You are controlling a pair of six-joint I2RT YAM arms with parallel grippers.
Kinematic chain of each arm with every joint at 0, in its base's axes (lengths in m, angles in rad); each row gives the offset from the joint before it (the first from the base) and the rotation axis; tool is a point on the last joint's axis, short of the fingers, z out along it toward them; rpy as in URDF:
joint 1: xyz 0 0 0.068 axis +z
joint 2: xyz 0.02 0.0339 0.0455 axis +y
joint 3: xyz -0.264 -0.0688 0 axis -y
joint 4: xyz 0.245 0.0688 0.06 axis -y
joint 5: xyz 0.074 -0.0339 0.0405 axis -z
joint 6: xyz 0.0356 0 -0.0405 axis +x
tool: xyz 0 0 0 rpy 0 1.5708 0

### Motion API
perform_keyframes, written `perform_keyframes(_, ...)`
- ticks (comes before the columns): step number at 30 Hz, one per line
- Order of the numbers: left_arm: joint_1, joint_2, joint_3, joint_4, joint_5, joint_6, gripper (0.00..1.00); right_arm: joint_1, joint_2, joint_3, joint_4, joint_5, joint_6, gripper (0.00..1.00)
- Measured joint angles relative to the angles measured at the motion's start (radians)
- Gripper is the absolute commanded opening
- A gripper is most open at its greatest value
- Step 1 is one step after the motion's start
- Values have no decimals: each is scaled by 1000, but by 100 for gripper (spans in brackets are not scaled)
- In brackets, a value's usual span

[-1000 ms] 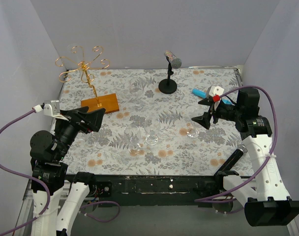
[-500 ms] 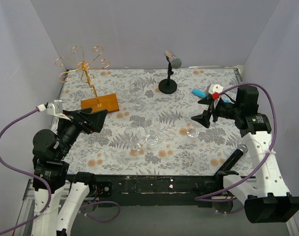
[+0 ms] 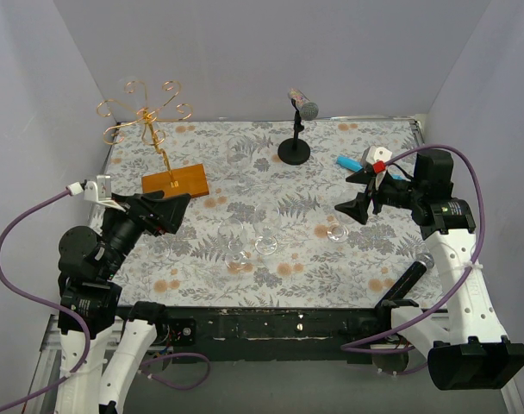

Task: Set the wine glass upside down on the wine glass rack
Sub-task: Pick up the wine glass at the center of the board.

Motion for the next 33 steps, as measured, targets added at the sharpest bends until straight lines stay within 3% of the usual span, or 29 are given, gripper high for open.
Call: perform_keyframes(33,0,-1,27,-23,12,-19,98,-12,-19,0,3,-23,14,86)
